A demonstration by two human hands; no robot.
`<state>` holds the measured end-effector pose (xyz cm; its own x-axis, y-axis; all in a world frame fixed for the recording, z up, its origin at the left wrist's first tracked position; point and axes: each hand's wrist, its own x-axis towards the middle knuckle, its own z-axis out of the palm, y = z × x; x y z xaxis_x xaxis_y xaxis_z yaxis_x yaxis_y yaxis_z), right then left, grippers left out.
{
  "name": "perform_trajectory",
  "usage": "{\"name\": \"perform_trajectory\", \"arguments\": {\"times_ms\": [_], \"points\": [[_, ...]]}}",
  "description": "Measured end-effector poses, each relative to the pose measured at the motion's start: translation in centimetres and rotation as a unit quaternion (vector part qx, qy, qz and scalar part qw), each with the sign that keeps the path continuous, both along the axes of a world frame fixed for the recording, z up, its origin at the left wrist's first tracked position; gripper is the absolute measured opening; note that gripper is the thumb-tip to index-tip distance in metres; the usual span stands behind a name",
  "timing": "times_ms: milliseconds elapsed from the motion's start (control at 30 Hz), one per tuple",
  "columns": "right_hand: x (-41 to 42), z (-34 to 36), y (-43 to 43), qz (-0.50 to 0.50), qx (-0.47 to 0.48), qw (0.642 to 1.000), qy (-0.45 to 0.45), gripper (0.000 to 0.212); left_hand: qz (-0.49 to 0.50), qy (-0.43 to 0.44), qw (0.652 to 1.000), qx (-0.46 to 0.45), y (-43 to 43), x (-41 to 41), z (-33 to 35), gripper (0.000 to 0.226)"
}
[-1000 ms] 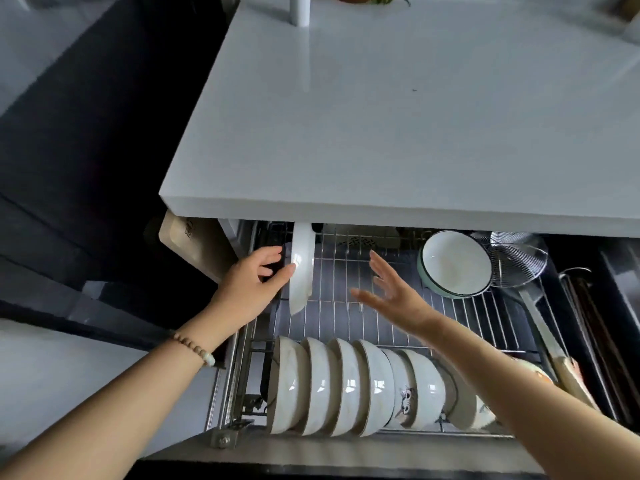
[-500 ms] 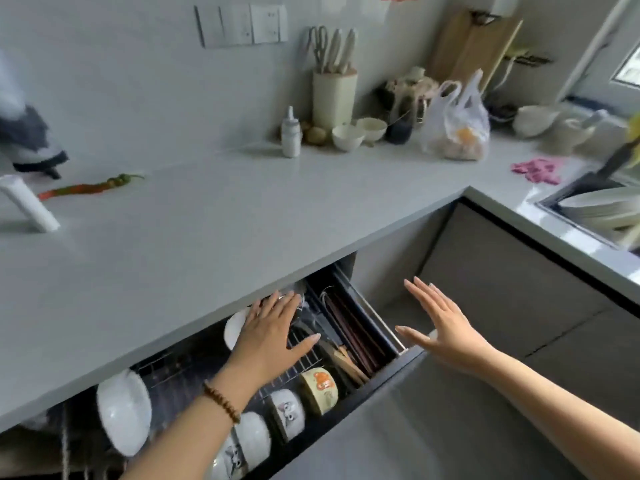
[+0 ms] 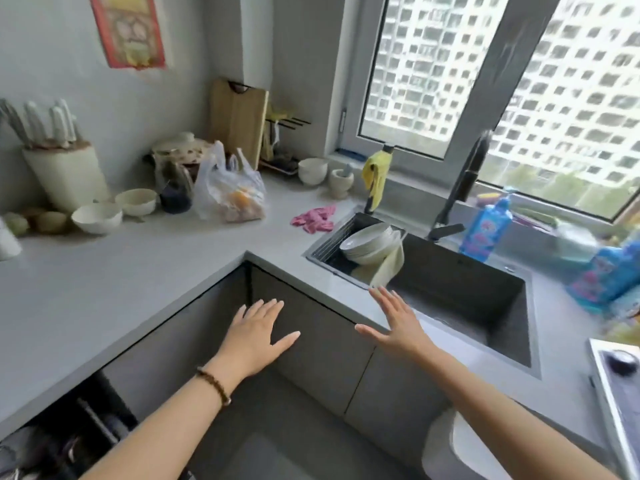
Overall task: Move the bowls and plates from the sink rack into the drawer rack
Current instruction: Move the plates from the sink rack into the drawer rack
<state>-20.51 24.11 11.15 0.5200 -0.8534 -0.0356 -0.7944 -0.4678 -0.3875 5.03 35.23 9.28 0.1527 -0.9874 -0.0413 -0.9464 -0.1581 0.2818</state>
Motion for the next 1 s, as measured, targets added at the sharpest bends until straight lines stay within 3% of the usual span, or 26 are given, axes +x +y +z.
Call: {"name": "perform_trajectory", "arguments": {"times_ms": [133,533,633,1000], "points": [[-2.8,-1.3,-6.9,-0.051,0.008,0.999,-0.004,0.081,-0.049,-0.013,0.999,0.007,-9.5,-2.7,-0.8,0.077],[-2.1,-7.2,-26.9,-0.147,0.097,0.984,0.009,0.076,-0.139,0.041,0.987,0.072,-37.5,-2.0,-6.8,0.086],[-0.9,-8.0,-30.6,-0.149,0.109,0.983,0.006,0.077,-0.163,0.058,0.982,0.079,-43.0,-2.6,-7.4,0.073],[0.3,-11.8,-38.0,-0.089,0.097,0.99,0.058,0.078,-0.15,0.222,0.955,0.127,-52.3,-6.6,-10.7,0.033]]}}
